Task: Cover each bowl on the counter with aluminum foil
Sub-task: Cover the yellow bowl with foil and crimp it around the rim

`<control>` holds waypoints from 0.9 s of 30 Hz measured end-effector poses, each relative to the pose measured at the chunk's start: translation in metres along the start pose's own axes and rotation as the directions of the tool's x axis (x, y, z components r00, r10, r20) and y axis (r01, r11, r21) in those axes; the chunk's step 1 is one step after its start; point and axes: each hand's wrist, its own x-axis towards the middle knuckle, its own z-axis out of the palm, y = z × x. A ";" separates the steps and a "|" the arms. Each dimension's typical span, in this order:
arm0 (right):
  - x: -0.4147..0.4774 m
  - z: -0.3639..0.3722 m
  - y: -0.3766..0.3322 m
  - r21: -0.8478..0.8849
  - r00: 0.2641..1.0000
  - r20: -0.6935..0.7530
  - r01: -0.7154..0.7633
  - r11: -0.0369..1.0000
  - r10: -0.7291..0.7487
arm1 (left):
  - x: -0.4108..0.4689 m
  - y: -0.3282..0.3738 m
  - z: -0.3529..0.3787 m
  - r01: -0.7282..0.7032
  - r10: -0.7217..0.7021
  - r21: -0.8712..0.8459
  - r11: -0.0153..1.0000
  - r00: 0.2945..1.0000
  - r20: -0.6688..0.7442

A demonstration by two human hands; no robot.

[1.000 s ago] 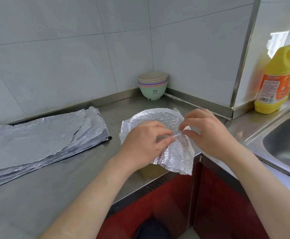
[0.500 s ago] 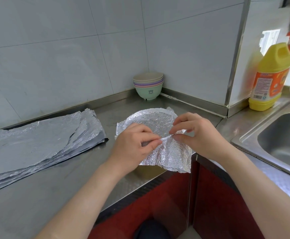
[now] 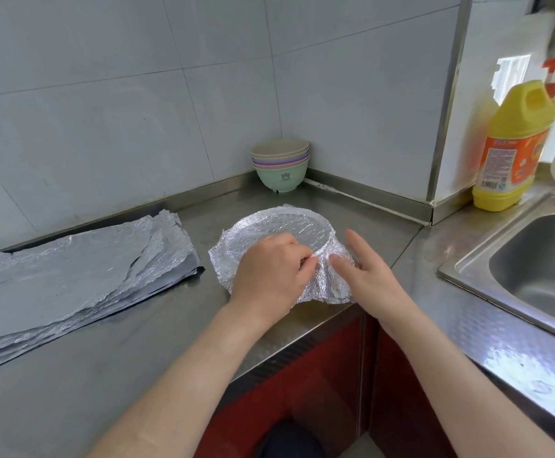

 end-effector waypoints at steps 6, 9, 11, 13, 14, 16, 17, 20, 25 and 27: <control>-0.002 0.016 -0.004 0.096 0.998 -0.053 0.050 0.994 -0.045 | 0.002 0.004 0.002 0.018 -0.018 -0.001 1.000 1.000 -0.004; 0.001 0.027 0.000 0.120 0.990 -0.138 0.055 0.991 -0.039 | 0.002 0.004 0.004 0.035 -0.035 0.002 0.999 0.999 -0.040; 0.001 0.032 -0.001 0.184 0.985 -0.174 0.039 0.982 -0.006 | 0.002 0.004 0.006 0.039 -0.039 0.005 0.999 0.998 -0.051; 0.002 0.039 -0.002 0.271 0.982 -0.181 0.005 0.963 0.046 | 0.003 0.005 0.008 0.043 -0.042 0.005 0.999 0.998 -0.055; 0.004 0.042 -0.003 0.328 0.982 -0.178 -0.008 0.945 0.070 | 0.004 0.006 0.009 0.044 -0.043 0.009 0.999 0.997 -0.061; 0.006 0.046 -0.003 0.435 0.979 -0.161 -0.047 0.899 0.129 | 0.004 0.007 0.010 0.048 -0.047 0.016 0.999 0.996 -0.072; 0.006 0.048 -0.003 0.463 0.975 -0.157 -0.069 0.884 0.158 | 0.004 0.008 0.010 0.049 -0.048 0.012 0.999 0.996 -0.074; 0.007 0.053 -0.004 0.516 0.975 -0.144 -0.069 0.854 0.166 | 0.004 0.007 0.010 0.018 -0.018 -0.008 1.000 0.997 -0.081; 0.007 0.054 -0.014 0.556 0.962 -0.192 -0.057 0.829 0.196 | 0.006 0.007 0.010 -0.017 0.018 0.001 1.000 0.997 -0.078; 0.007 0.056 -0.018 0.568 0.960 -0.191 -0.062 0.821 0.205 | 0.008 0.008 0.011 -0.026 0.026 -0.009 1.000 0.996 -0.088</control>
